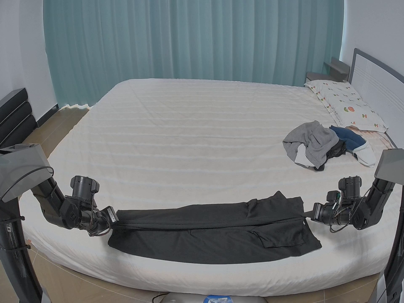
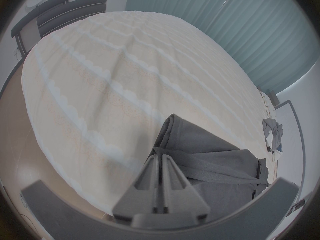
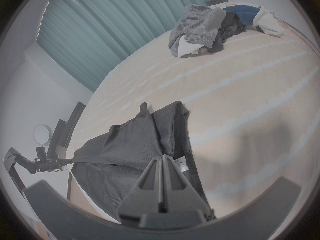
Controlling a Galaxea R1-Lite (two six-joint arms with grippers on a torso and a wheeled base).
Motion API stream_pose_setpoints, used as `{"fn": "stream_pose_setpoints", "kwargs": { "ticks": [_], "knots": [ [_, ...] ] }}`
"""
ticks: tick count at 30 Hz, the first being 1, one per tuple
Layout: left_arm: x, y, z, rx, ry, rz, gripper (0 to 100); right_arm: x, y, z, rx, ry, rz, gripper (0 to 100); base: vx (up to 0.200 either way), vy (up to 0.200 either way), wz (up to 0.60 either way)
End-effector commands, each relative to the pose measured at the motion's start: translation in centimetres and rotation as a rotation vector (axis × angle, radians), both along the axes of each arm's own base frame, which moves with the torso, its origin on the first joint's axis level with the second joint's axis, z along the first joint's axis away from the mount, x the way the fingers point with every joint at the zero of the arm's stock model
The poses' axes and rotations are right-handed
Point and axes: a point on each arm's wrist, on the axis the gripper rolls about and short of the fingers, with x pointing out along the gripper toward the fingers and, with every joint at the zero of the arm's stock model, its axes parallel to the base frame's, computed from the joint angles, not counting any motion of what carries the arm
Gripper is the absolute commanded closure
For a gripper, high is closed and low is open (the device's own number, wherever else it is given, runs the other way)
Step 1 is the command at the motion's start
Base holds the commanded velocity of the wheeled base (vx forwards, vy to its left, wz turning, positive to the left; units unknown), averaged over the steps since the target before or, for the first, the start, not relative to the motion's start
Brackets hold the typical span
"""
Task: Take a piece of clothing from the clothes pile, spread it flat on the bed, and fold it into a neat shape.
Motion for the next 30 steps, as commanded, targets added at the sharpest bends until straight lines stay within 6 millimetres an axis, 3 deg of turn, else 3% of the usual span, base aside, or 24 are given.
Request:
{"fn": "stream_pose_setpoints", "kwargs": {
  "ticks": [1,2,3,7,12,18,22,26,30],
  "knots": [
    [-0.2,0.0,0.0,-0.002,-0.002,0.0,0,0.0,0.1,-0.2,0.001,0.009,0.002,100,0.0,0.0,0.0],
    [-0.3,0.0,0.0,-0.002,-0.005,0.0,0,-0.1,0.1,-0.2,0.001,0.009,0.002,100,0.0,0.0,0.0],
    [-0.4,0.0,0.1,-0.001,-0.013,-0.001,0,-0.1,0.1,-0.2,0.001,0.011,0.002,0,0.0,0.0,0.0],
    [-0.7,0.1,0.5,-0.001,-0.037,0.002,0,-0.1,0.0,0.2,0.007,-0.001,-0.003,0,0.0,0.0,0.0],
    [-0.8,0.3,2.4,-0.016,-0.094,0.017,0,0.0,-0.5,2.4,0.033,-0.061,-0.037,0,0.0,0.0,0.0],
    [0.8,0.2,3.3,-0.065,-0.156,0.057,0,1.3,-0.6,3.9,0.124,-0.093,-0.109,0,0.0,0.0,0.0],
    [2.6,-0.1,2.0,-0.094,-0.148,0.085,0,2.3,-0.6,3.5,0.189,-0.069,-0.154,0,0.0,0.0,0.0],
    [4.1,-0.5,-0.6,-0.091,-0.107,0.081,0,3.7,-0.8,2.7,0.296,-0.026,-0.245,0,0.0,0.0,0.0],
    [4.5,-0.5,-0.7,-0.088,-0.115,0.08,0,4.1,-0.9,1.5,0.326,0.011,-0.272,0,0.0,0.0,0.0]
  ]
}}
